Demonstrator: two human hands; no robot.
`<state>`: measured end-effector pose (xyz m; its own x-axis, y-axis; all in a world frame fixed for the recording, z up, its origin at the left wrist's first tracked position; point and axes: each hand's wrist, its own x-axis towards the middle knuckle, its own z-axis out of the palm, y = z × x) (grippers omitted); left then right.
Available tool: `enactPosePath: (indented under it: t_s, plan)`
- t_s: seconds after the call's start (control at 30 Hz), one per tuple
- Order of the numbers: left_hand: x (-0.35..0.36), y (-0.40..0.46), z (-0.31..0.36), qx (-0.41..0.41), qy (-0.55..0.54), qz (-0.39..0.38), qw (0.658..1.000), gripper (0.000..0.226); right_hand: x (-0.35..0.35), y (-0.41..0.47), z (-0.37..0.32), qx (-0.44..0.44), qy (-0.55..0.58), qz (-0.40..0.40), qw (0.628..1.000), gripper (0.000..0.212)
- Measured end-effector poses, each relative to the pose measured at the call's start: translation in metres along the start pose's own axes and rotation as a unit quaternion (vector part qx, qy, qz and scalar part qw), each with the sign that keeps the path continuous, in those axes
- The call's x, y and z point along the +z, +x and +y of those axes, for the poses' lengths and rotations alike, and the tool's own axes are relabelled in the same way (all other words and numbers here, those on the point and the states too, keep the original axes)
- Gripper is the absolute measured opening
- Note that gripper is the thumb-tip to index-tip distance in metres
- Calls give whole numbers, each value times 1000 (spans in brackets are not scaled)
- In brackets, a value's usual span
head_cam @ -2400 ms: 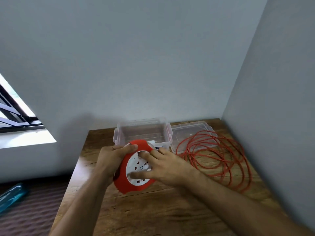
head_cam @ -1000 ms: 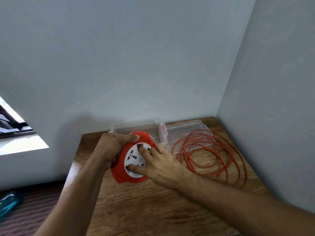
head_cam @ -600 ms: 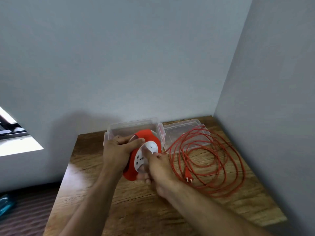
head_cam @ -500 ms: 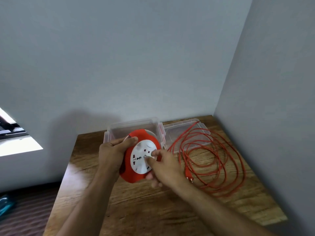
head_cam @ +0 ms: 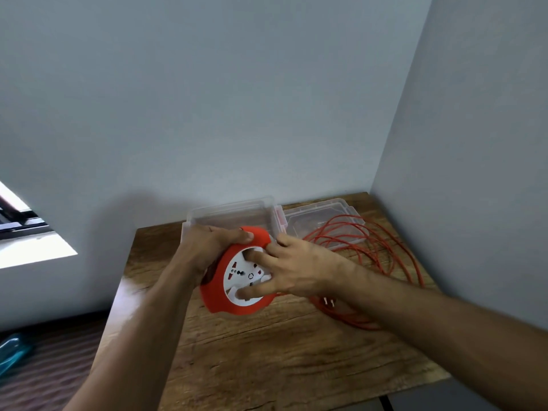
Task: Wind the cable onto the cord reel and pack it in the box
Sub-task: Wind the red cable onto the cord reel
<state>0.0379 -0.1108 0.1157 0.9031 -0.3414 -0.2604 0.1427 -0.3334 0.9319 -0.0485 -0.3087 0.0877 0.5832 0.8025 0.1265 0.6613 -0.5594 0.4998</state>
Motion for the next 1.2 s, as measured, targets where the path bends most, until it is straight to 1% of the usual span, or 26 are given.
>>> enactPosePath:
  t_s: [0.03,0.1,0.17,0.23,0.3,0.33,0.37,0.4,0.43,0.47,0.5,0.57,0.6,0.63,0.67,0.7,0.73,0.77,0.8,0.83,0.87,0.9,0.93,0.97,1.03,1.2]
  plan:
    - [1,1,0,5,7,4,1000,33,0,3,-2,8,6,0,1000,66]
    - [3,2,0,16,16,6,1000,33,1,8,-11,34,24,-2,999,56]
    - [3,1,-3,17,-7,4,1000,28,4,10,-20,62,39,9,997,44]
    - [1,1,-6,13,-35,7,999,22,9,11,-26,101,35,16,994,43]
    - [1,-1,-9,19,-61,27,998,19,13,13,-33,180,66,11,981,49]
    - [2,-1,-10,27,-73,39,996,16,14,15,-38,248,106,8,963,53]
    - [5,-2,-12,39,-85,49,994,13,13,19,-43,333,162,17,929,56]
    - [9,-3,-14,51,-101,56,992,9,11,23,-50,427,232,42,873,58]
    - [14,-5,-16,64,-118,63,989,6,8,29,-57,518,313,83,792,58]
    - [20,-9,-17,80,-126,74,986,11,5,37,-66,590,412,120,684,57]
    - [24,-10,-21,95,-120,86,985,19,2,44,-73,639,517,150,550,55]
    - [30,-12,-31,97,-96,94,986,15,1,55,-78,660,678,174,273,54]
    - [30,-14,-33,90,-93,97,987,8,-1,56,-77,649,719,168,184,54]
    - [28,-13,-37,85,-102,104,986,6,-3,55,-76,638,739,149,157,53]
    - [26,-13,-39,75,-120,110,984,7,-5,50,-74,632,741,127,186,53]
    - [23,-11,-42,60,-137,112,982,5,-7,44,-71,639,711,98,275,53]
    - [21,-11,-41,43,-148,110,982,4,-8,36,-69,649,634,65,416,52]
    - [19,-10,-41,34,-155,106,982,7,-9,26,-66,640,503,34,579,46]
    - [16,-10,-38,29,-158,101,982,12,-8,15,-64,595,354,20,722,39]
    - [14,-9,-36,32,-154,97,983,15,-8,5,-61,513,244,24,823,35]
    - [12,-8,-32,33,-146,93,984,15,-9,-1,-56,414,190,26,890,38]
    - [9,-5,-30,38,-132,83,987,11,-8,-7,-51,312,174,0,934,46]
    - [7,-5,-25,39,-117,76,989,4,-6,-12,-45,228,170,-33,958,55]
    - [5,-3,-22,47,-94,70,992,13,-3,-14,-40,173,157,-61,970,60]
    - [3,-1,-16,55,-49,52,996,21,-4,-13,-29,133,105,-60,984,61]
    - [3,1,-1,51,-1,16,999,18,-3,0,-12,99,75,-8,992,62]
